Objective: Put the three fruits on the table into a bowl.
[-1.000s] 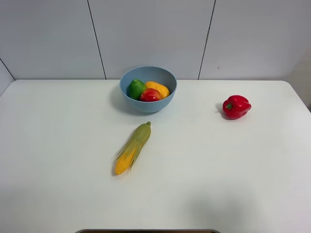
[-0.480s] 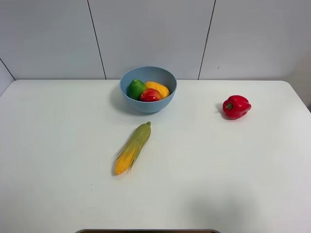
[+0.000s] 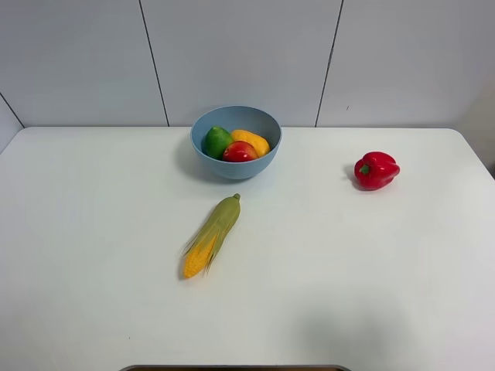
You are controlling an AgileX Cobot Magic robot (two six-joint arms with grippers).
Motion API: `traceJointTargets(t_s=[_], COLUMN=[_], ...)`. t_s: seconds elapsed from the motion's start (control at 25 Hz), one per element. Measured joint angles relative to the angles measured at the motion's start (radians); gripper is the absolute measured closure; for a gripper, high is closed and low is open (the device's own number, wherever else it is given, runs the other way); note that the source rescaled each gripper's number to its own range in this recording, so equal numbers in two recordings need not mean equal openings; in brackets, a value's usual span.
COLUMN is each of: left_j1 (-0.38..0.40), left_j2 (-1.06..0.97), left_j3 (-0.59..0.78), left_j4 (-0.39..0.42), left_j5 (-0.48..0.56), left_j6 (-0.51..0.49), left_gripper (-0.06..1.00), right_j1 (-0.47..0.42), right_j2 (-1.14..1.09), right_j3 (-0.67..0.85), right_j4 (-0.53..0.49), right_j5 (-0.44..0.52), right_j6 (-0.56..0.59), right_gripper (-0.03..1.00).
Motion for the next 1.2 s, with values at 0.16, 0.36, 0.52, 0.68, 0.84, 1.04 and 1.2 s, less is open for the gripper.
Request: traceJointTargets(t_s=[0.16, 0.36, 0.52, 0.68, 0.84, 1.04, 1.2], left_j1=[0.000, 0.000, 0.000, 0.000, 0.000, 0.000, 0.000], left_j2=[-0.109, -0.249, -0.344, -0.433, -0.522, -0.620, -0.684], left_j3=[0.131, 0.300, 0.424, 0.541, 0.671, 0.822, 0.898], left_j4=[-0.060, -0.095, -0.102, -0.132, -0.170, -0.203, -0.204], left_j5=[0.000, 0.000, 0.000, -0.009, -0.035, -0.076, -0.096], left_j6=[-0.004, -0.065, -0.108, -0.143, -0.180, -0.210, -0.218], left_gripper=[-0.05, -0.05, -0.05, -0.05, -0.05, -0.05, -0.05], right_j1=[0.000, 0.000, 0.000, 0.000, 0.000, 0.000, 0.000], right_j2=[0.000, 0.000, 0.000, 0.000, 0.000, 0.000, 0.000], right_j3=[0.000, 0.000, 0.000, 0.000, 0.000, 0.000, 0.000], right_j4=[0.000, 0.000, 0.000, 0.000, 0.000, 0.000, 0.000], right_j5=[0.000, 0.000, 0.000, 0.000, 0.000, 0.000, 0.000], right_j6=[0.000, 0.000, 0.000, 0.000, 0.000, 0.000, 0.000], right_gripper=[-0.03, -0.03, -0.03, -0.03, -0.03, -0.03, -0.03])
